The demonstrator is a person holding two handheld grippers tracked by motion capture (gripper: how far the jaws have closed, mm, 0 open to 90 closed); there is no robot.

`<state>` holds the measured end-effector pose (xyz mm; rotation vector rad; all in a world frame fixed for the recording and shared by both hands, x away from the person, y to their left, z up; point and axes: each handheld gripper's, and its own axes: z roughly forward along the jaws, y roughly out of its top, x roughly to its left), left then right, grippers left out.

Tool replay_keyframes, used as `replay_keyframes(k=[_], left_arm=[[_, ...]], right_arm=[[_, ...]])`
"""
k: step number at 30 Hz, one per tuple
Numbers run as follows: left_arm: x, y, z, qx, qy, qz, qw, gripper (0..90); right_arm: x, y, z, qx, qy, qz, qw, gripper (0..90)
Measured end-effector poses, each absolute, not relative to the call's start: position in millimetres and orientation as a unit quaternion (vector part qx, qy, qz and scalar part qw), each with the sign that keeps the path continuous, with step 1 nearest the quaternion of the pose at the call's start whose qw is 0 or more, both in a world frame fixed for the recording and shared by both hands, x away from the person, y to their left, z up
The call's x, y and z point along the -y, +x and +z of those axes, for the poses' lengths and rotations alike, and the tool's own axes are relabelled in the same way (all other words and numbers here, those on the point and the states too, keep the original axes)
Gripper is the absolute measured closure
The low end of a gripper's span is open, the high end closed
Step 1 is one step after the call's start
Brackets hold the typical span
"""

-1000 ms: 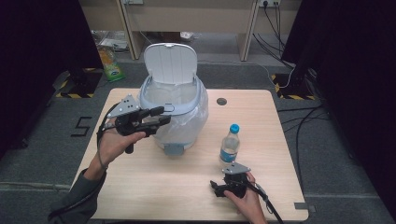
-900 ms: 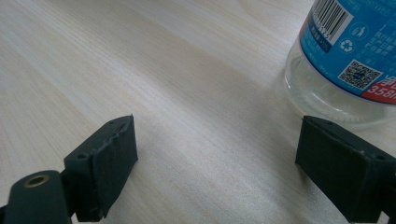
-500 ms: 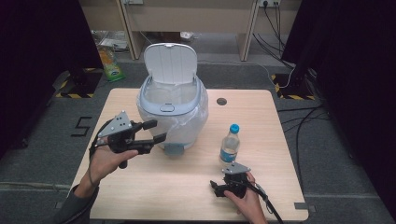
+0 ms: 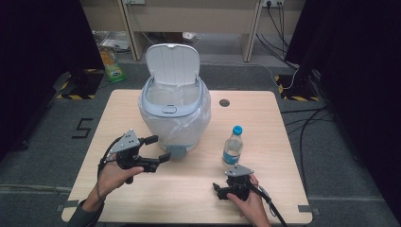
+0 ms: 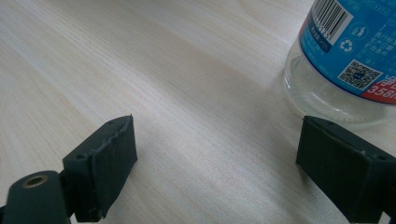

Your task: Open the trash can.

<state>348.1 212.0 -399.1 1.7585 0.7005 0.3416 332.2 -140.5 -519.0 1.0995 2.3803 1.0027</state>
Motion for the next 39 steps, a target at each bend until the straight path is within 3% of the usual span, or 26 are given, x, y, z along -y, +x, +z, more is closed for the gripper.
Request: replay_keyframes(k=[21,39], left_arm=[[-214.4,362.8,-463.7,-0.315,0.765,0.162,0.538,15.0],[-226.0,374.1,-512.0,-0.347,0.803,0.185,0.448,15.3]], right_arm=[[140.5,332.3,-519.0,-0.836,0.386,0.352,0.167,12.3],[140.5,332.3,-519.0,-0.836,0.386,0.352,0.167,12.3]])
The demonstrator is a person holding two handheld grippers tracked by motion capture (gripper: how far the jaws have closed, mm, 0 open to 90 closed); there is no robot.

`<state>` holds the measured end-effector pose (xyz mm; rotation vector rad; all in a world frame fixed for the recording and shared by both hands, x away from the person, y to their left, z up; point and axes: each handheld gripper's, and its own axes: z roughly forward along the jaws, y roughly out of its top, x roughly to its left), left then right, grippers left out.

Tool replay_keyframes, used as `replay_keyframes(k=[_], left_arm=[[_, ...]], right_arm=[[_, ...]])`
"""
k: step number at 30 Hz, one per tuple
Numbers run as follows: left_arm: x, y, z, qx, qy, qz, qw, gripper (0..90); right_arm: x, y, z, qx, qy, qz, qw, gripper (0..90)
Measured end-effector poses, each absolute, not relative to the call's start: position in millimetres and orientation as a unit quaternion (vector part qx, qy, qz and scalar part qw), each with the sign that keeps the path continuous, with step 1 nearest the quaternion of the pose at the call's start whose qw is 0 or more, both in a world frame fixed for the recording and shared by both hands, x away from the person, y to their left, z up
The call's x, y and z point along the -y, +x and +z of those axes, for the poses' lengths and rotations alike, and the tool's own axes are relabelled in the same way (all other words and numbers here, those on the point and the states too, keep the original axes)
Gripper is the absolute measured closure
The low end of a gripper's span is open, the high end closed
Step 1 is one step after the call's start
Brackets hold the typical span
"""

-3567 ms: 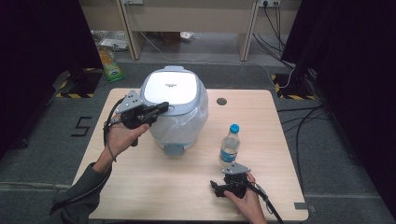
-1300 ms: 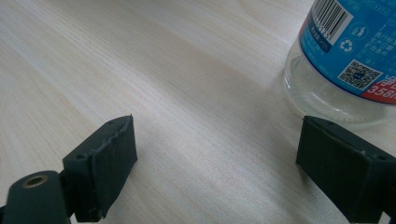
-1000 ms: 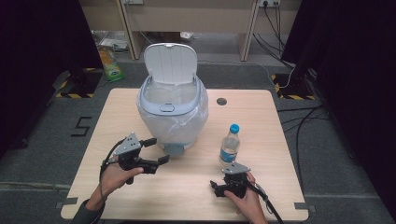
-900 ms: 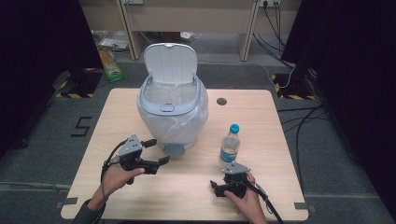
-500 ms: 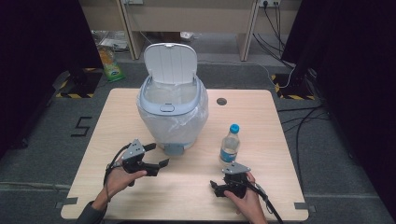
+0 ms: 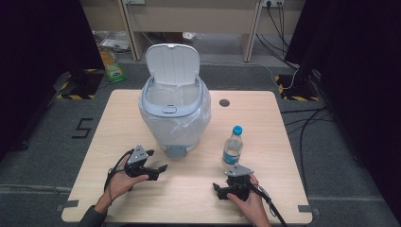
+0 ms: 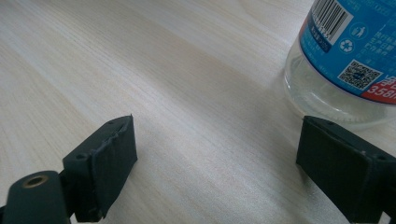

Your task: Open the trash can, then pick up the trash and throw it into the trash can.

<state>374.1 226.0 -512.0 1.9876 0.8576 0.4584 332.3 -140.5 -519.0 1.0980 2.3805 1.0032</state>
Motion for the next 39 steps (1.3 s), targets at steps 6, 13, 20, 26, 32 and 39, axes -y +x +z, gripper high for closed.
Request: replay_keyframes(k=[6,13,20,26,32,39], left_arm=[[-226.1,374.5,-517.7,-0.348,0.819,0.172,0.423,15.4],[-223.6,375.1,-523.7,-0.344,0.839,0.159,0.39,15.6],[-224.2,376.3,-524.6,-0.355,0.839,0.149,0.385,13.8],[-224.4,376.6,-524.9,-0.355,0.838,0.148,0.387,13.8],[-224.0,376.4,-524.8,-0.355,0.839,0.149,0.385,13.3],[-223.8,376.5,-524.9,-0.354,0.839,0.149,0.386,12.7]], right_arm=[[140.6,332.2,-518.9,-0.836,0.386,0.352,0.165,12.3],[140.8,332.4,-519.0,-0.837,0.384,0.353,0.166,12.3],[140.9,331.9,-518.9,-0.837,0.386,0.351,0.165,12.2],[141.3,332.3,-518.8,-0.838,0.385,0.351,0.165,11.8],[141.3,331.9,-518.9,-0.837,0.387,0.351,0.165,11.8],[141.6,331.5,-518.6,-0.836,0.386,0.352,0.169,15.8]])
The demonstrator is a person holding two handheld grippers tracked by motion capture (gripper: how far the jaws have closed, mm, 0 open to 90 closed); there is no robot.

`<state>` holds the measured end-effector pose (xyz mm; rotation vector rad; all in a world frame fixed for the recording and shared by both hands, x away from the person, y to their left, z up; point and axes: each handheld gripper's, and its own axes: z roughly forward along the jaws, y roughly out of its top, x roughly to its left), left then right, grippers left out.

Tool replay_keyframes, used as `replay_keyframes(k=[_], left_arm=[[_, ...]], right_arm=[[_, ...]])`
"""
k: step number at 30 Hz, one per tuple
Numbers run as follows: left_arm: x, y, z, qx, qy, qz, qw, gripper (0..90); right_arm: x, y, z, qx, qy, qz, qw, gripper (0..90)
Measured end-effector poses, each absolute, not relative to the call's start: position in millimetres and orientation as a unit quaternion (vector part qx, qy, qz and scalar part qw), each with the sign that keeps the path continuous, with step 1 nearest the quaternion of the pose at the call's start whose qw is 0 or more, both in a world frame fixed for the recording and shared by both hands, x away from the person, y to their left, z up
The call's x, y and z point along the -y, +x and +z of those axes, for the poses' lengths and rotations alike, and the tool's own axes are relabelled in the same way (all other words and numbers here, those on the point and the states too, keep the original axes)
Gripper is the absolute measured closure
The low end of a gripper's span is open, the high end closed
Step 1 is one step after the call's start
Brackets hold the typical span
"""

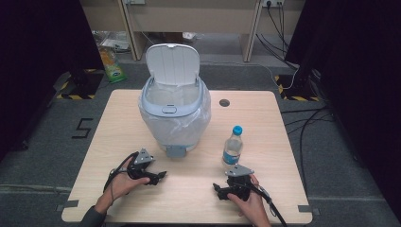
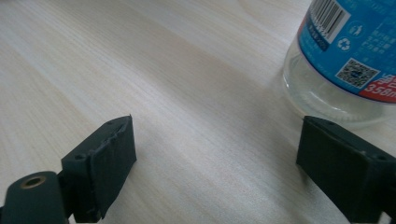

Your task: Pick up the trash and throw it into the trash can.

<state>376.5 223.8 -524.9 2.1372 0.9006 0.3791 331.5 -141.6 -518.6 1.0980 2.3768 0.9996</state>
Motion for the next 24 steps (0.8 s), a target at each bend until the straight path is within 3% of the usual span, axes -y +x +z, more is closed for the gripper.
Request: replay_keyframes(k=[24], left_arm=[[-224.0,376.7,-524.9,-0.353,0.839,0.148,0.386,12.7]], right_arm=[[181.5,326.3,-490.7,-0.767,0.399,0.424,0.269,15.8]])
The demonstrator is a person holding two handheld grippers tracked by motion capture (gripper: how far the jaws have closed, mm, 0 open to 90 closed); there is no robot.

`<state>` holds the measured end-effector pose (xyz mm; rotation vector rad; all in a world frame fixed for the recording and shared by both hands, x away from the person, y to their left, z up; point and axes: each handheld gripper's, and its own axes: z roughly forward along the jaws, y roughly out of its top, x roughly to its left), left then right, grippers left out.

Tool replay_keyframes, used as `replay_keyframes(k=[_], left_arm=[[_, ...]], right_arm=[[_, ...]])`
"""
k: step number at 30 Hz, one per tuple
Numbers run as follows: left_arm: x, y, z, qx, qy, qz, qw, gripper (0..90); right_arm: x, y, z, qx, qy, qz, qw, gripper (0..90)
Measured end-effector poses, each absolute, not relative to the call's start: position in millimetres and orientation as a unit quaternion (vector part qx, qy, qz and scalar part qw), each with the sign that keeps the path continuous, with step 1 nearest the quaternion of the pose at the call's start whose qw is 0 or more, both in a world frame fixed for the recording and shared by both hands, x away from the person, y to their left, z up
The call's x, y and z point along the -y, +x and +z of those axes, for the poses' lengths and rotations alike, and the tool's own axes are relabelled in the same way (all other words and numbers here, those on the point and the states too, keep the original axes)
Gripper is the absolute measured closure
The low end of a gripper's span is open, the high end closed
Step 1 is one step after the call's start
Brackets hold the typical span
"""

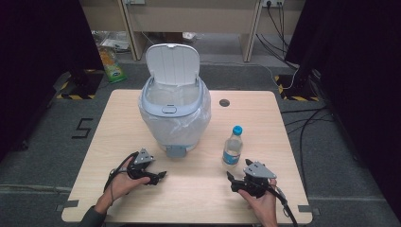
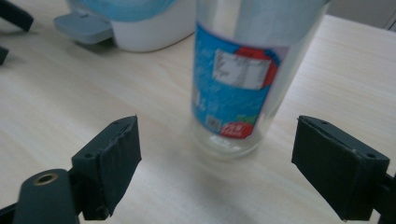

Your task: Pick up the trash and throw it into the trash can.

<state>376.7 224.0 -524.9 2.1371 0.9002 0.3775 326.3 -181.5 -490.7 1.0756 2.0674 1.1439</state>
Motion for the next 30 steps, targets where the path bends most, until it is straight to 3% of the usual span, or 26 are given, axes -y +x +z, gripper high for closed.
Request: replay_keyframes(k=[16,30], left_arm=[[-224.0,376.7,-524.9,-0.353,0.839,0.148,0.386,12.7],[-224.0,376.7,-524.9,-0.353,0.839,0.148,0.386,12.7]], right_arm=[[175.5,354.7,-493.0,-0.738,0.411,0.46,0.273,18.7],[169.1,370.1,-503.4,-0.724,0.412,0.473,0.287,26.7]])
